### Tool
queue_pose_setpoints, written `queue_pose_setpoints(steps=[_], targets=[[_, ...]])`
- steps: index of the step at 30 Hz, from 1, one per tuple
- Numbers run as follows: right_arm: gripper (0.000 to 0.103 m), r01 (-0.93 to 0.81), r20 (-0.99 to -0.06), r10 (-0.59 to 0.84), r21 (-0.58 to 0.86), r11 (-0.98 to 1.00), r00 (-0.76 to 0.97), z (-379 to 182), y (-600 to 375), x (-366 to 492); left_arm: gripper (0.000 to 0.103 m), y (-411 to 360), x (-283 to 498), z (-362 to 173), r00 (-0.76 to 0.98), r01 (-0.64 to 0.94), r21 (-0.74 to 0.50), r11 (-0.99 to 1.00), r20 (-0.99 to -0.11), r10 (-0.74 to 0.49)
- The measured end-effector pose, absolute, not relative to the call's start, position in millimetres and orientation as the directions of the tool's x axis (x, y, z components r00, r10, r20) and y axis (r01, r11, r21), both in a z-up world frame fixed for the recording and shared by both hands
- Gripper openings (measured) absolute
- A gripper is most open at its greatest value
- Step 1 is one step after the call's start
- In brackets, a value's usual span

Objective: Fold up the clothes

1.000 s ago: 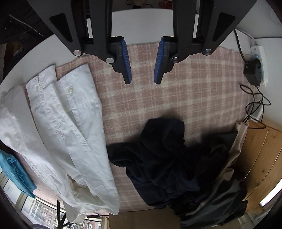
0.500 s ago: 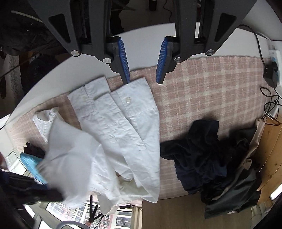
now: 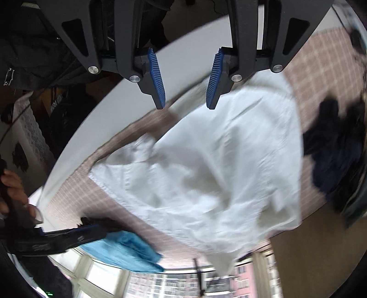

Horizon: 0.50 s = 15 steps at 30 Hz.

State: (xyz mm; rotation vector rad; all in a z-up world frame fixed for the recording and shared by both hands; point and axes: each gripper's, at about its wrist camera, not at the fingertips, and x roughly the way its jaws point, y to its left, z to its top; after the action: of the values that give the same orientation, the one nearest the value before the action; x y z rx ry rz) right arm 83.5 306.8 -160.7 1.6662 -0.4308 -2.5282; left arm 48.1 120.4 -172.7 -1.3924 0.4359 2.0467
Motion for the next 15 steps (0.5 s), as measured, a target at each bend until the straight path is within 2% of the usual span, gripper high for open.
queue_pose_setpoints(steps=[4, 8, 11, 12, 13, 15], targets=[[0.052, -0.135, -0.901, -0.236, 0.302, -0.944, -0.365, -191, 347, 65, 0.036, 189, 32, -188, -0.253, -0.715, 0.009, -0.699, -0.936, 0.246], [0.052, -0.077, -0.894, -0.311, 0.352, -0.933, -0.322, -208, 355, 44, 0.037, 227, 14, -209, -0.281, -0.733, 0.117, -0.670, -0.949, 0.141], [0.052, 0.032, -0.898, -0.333, 0.338, -0.940, -0.288, -216, 341, 42, 0.036, 222, -3, -222, -0.235, -0.704, 0.091, -0.704, -0.966, 0.110], [0.052, 0.076, -0.898, -0.337, 0.330, -0.941, -0.281, -218, 335, 45, 0.027, 217, -8, -223, -0.223, -0.691, 0.074, -0.719, -0.968, 0.114], [0.052, 0.114, -0.897, -0.349, 0.330, -0.937, -0.272, -220, 331, 49, 0.013, 209, -13, -220, -0.215, -0.672, 0.059, -0.738, -0.969, 0.119], [0.052, 0.173, -0.890, -0.387, 0.353, -0.919, -0.240, -225, 321, 55, 0.003, 194, -22, -215, -0.199, -0.632, 0.028, -0.774, -0.972, 0.127]])
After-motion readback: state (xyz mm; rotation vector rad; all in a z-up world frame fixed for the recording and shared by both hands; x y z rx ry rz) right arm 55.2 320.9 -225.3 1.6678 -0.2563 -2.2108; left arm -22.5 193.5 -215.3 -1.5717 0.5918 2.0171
